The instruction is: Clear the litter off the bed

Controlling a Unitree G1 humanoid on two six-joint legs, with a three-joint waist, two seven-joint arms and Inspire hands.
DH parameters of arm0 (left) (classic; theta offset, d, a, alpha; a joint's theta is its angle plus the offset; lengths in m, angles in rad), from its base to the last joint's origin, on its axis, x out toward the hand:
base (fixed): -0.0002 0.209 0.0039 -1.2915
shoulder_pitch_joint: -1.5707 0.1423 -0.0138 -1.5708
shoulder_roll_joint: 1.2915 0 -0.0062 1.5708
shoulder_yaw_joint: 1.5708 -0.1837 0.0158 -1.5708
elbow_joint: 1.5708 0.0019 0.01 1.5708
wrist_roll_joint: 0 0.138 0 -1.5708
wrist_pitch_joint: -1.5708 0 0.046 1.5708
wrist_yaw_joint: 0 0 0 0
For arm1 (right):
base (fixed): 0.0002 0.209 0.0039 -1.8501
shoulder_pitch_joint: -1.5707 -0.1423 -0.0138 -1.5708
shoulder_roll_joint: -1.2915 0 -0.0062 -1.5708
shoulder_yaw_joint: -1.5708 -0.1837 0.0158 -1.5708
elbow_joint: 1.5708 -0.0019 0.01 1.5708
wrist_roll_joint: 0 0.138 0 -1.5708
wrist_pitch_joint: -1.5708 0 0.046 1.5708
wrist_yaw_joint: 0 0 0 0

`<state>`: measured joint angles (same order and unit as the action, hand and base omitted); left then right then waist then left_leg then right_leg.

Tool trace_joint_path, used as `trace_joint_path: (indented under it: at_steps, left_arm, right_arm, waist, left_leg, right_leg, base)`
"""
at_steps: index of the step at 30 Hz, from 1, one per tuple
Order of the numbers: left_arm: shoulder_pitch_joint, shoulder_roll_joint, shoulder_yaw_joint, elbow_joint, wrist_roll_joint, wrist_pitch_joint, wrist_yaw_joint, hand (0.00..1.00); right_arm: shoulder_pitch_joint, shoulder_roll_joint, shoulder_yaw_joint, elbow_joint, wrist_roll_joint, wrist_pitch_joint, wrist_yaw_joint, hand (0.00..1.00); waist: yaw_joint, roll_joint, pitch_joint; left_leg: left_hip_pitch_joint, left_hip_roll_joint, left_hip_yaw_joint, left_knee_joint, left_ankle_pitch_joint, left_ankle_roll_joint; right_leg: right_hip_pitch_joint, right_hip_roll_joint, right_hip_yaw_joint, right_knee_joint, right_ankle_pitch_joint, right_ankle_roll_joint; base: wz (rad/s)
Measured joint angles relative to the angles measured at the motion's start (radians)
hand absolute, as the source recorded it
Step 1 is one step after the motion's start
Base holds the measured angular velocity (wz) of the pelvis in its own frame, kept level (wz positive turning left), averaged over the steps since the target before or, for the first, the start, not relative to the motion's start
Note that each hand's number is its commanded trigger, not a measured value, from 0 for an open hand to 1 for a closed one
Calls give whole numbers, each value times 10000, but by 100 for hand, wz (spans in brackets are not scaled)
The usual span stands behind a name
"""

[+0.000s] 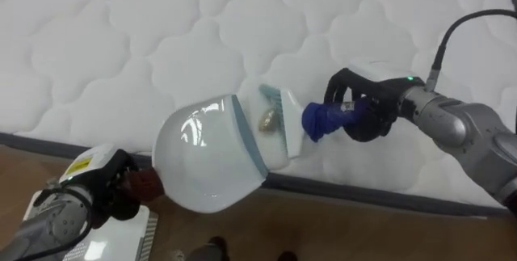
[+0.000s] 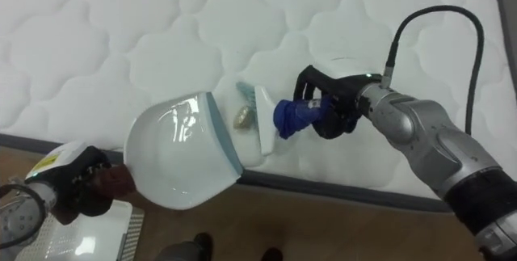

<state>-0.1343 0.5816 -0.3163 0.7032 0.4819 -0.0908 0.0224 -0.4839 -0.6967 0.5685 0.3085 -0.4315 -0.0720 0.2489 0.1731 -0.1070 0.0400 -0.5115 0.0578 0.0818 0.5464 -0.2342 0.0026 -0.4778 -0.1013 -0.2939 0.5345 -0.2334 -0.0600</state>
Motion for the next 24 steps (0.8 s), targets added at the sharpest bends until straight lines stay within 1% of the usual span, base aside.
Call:
trace_joint_path:
  at_steps: [3,9,12,14,15,20,24]
  left_arm:
    - [1,-59,1,20,13,0,-61,100]
    - [22,-70,1,22,9,2,-61,100]
    - [14,-70,0,34,13,2,-73,100]
    - [1,-70,-3,118,11,1,-97,100]
    - [1,-70,-2,155,11,1,-98,100]
    - [-249,-70,-14,893,-28,-48,-160,100]
    - [-602,-67,-16,1647,-279,-98,-357,100]
  right_arm:
    - [92,7,-1,-251,38,-7,246,100]
    - [152,5,-5,-393,44,-2,388,100]
    - [159,5,-3,-420,45,-1,433,100]
    - [169,6,7,-420,46,-1,491,100]
    - [169,7,12,-420,46,-1,501,100]
    - [190,9,23,-462,36,28,527,100]
    - [199,9,57,-531,555,41,603,100]
  waist:
    - [4,4,-2]
    - [15,8,-6]
    - [14,64,-38]
    - [15,133,-74]
    - [19,144,-74]
    - [-2,267,-55]
    - [-4,354,-57]
  left_leg:
    - [0,2,-9,13,0,0]
    - [1,-1,-20,19,0,0]
    - [4,0,-20,36,0,-1]
    - [53,-10,-7,30,0,0]
    - [75,-11,0,24,0,0]
    - [129,-12,19,12,-3,-6]
    - [131,-8,73,52,-7,-23]
  right_leg:
    - [27,-2,-30,33,0,0]
    - [28,-7,-72,45,1,1]
    - [37,5,-69,50,2,2]
    - [55,4,-54,89,3,2]
    - [60,3,-43,104,3,2]
    - [55,21,-31,165,-15,-25]
    - [2,-13,93,211,-111,-25]
  base:
    - [0]
    - [0]
    - [0]
    - [0]
    - [-3]
    - [-1]
    - [-3]
